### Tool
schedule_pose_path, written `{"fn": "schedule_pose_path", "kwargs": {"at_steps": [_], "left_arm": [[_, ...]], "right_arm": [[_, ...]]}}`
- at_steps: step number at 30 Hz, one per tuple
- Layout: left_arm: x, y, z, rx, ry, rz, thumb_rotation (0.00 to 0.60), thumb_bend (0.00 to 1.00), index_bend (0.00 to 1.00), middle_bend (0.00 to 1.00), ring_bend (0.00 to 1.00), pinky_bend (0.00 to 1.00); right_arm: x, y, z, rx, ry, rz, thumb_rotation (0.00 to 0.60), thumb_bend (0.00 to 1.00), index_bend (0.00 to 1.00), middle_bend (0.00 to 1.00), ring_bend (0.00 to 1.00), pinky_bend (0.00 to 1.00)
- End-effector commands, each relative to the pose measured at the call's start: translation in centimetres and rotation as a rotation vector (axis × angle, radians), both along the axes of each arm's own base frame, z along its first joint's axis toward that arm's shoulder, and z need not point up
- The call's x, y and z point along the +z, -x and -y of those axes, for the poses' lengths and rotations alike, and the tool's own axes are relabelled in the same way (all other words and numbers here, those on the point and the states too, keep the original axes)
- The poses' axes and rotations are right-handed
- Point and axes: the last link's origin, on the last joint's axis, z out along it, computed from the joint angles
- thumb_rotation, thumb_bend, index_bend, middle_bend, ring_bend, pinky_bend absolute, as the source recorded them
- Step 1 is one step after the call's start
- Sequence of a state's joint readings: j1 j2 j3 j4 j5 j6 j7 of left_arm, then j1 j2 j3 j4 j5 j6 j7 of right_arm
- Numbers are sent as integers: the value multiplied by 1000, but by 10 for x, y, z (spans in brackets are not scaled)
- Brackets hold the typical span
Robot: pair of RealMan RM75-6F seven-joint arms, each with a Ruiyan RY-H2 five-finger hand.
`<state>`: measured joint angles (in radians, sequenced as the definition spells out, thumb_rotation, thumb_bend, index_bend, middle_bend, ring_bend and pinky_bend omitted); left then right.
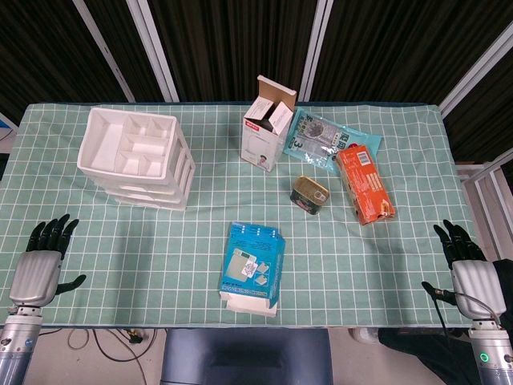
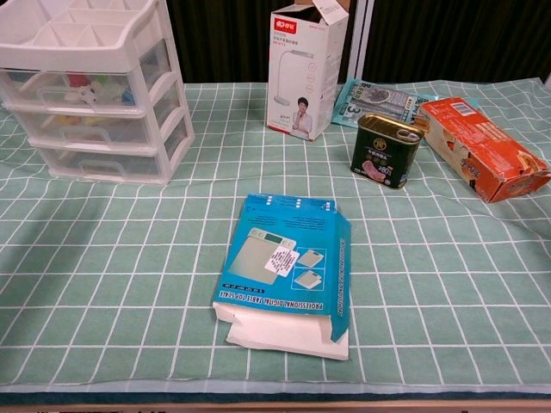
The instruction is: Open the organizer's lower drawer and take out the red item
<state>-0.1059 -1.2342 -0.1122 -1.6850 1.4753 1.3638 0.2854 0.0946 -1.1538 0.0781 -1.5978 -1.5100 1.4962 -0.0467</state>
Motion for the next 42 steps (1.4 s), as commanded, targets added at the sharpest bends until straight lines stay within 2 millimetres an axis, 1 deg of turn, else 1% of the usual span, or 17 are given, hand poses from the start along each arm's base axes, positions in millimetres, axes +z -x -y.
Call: {"fn": "schedule_pose_path", "kwargs": {"at_steps": [1,16,18,20,21,23,24,25,26,27,28,31,34,38,42], "left_arm": [[0,0,0,-2,-1,0,600,1,0,0,0,0],[-1,-1,-2,-4,-2,28,600,10,0,0,0,0],[-1,-1,-2,0,1,36,600,24,0,0,0,0],[-1,-2,-2,3,1,56,600,69,0,0,0,4],[-2,-4,-2,8,4,78,600,96,0,6,5,29],[-2,-9,-5,13,0,125,600,194,0,114,104,185],[-2,-12,-7,12,-6,154,600,267,0,252,236,345],[-2,-15,-10,13,-12,189,600,335,0,416,394,502],[-2,-18,-13,13,-19,225,600,390,0,558,532,631],[-2,-22,-17,16,-25,270,600,418,0,632,602,695],[-4,-26,-23,40,-24,354,600,447,0,714,680,761],[-7,-31,-37,125,6,524,600,487,10,836,800,848],[-10,-35,-52,215,50,689,600,510,32,906,872,895],[-16,-40,-72,327,125,884,600,522,63,936,899,924],[-20,-39,-84,378,151,975,600,526,97,944,905,935]], "right_arm": [[0,0,0,-2,-1,1,600,23,0,0,0,224],[0,0,-1,-12,1,9,600,23,0,0,0,224],[0,-1,-1,-9,-1,8,600,23,0,0,0,224],[0,-1,-1,-9,-2,8,600,23,0,0,0,224],[0,-1,-1,-9,-2,10,600,23,0,0,0,224],[0,-1,-1,-10,-2,12,600,23,0,0,0,224],[0,-1,-1,-10,-2,13,600,23,0,0,0,224],[0,0,-1,-10,-2,14,600,24,0,0,0,224],[1,0,-2,-12,-2,16,600,24,0,0,0,224],[1,0,-2,-13,-2,18,600,23,0,0,0,224],[1,0,-2,-15,-2,23,600,23,0,0,0,224],[1,0,-2,-13,-5,25,600,23,0,0,0,224],[1,0,-2,-14,-7,27,600,23,0,0,0,224],[1,0,-2,-18,-7,30,600,24,0,0,0,224],[1,0,-1,-19,-8,32,600,23,0,0,0,223]]}}
